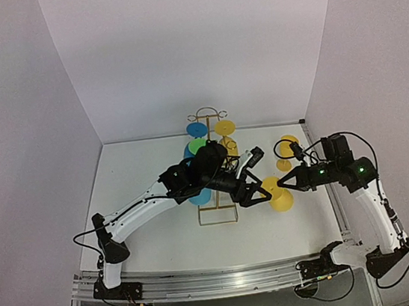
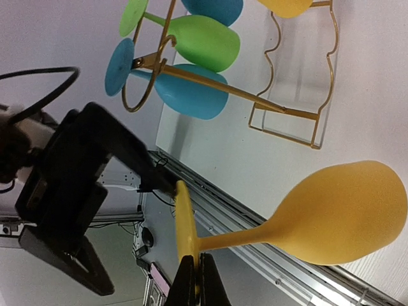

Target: Take the wine glass off the wine glass rack

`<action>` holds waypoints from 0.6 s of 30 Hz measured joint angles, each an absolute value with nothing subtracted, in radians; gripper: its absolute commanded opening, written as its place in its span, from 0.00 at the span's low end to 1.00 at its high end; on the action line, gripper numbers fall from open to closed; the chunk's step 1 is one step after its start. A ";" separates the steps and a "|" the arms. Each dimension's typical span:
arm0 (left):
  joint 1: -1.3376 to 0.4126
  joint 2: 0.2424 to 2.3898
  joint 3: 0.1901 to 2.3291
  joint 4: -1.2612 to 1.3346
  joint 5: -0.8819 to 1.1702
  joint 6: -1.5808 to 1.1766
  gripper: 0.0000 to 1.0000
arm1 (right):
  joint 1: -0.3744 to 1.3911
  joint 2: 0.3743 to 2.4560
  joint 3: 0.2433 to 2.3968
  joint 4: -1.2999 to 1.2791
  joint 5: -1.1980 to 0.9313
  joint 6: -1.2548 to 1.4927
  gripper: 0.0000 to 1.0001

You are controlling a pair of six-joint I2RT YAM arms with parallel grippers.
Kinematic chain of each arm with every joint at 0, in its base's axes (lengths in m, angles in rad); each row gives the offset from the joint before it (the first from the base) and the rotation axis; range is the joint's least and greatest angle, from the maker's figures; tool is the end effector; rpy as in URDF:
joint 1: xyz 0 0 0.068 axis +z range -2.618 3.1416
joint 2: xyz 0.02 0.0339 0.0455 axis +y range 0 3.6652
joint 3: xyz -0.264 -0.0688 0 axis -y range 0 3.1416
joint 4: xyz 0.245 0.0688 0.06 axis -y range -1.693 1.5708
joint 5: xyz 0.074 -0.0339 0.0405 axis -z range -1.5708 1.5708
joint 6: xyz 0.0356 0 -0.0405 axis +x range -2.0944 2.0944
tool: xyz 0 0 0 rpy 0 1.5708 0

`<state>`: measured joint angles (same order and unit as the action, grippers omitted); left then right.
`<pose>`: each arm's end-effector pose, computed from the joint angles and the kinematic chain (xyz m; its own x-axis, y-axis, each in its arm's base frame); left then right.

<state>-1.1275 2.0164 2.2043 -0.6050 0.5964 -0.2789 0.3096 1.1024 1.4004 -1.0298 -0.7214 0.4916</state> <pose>0.1783 -0.4222 0.4145 -0.4334 0.3818 -0.8163 0.8824 -0.0040 -0.4704 0.1760 0.0810 0.4110 -0.8900 0.0874 -0.4476 -0.3138 0.5946 0.7402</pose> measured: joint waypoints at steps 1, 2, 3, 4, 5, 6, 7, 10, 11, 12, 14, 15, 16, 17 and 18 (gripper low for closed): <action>-1.127 2.031 2.211 -0.605 0.604 -0.298 0.84 | 0.310 1.096 1.401 -1.031 -0.733 0.485 0.00; -1.126 2.041 2.213 -0.604 0.612 -0.314 0.83 | 0.310 1.093 1.401 -1.034 -0.740 0.478 0.00; -1.125 2.051 2.213 -0.603 0.622 -0.330 0.83 | 0.309 1.092 1.402 -1.039 -0.741 0.472 0.00; -1.123 2.060 2.213 -0.603 0.629 -0.347 0.82 | 0.309 1.092 1.402 -1.045 -0.741 0.467 0.00; -1.122 2.064 2.213 -0.602 0.634 -0.359 0.82 | 0.308 1.092 1.402 -1.052 -0.742 0.464 0.00; -1.120 2.070 2.215 -0.602 0.640 -0.370 0.82 | 0.308 1.093 1.402 -1.051 -0.749 0.460 0.00; -1.119 2.079 2.220 -0.601 0.649 -0.381 0.82 | 0.309 1.094 1.404 -1.047 -0.761 0.455 0.00; -1.118 2.097 2.224 -0.602 0.664 -0.401 0.81 | 0.313 1.096 1.414 -1.046 -0.779 0.448 0.00; -1.116 2.100 2.224 -0.602 0.667 -0.405 0.80 | 0.313 1.096 1.415 -1.044 -0.780 0.445 0.00; -1.115 2.103 2.224 -0.601 0.672 -0.412 0.75 | 0.313 1.097 1.415 -1.044 -0.782 0.444 0.00; -1.109 2.104 2.223 -0.599 0.681 -0.426 0.62 | 0.313 1.101 1.415 -1.043 -0.787 0.440 0.00; -1.104 2.104 2.223 -0.595 0.687 -0.433 0.59 | 0.313 1.104 1.415 -1.043 -0.789 0.437 0.00; -1.098 2.104 2.222 -0.586 0.695 -0.431 0.54 | 0.313 1.108 1.415 -1.043 -0.791 0.434 0.00; -1.092 2.104 2.218 -0.574 0.706 -0.436 0.48 | 0.313 1.112 1.415 -1.042 -0.791 0.430 0.00; -1.087 2.104 2.215 -0.566 0.717 -0.442 0.42 | 0.313 1.118 1.416 -1.041 -0.791 0.426 0.00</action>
<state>-1.0875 2.1040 2.2151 -0.5657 0.7172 -0.4422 0.3130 1.1178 1.4158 -1.0413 -0.7906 0.4263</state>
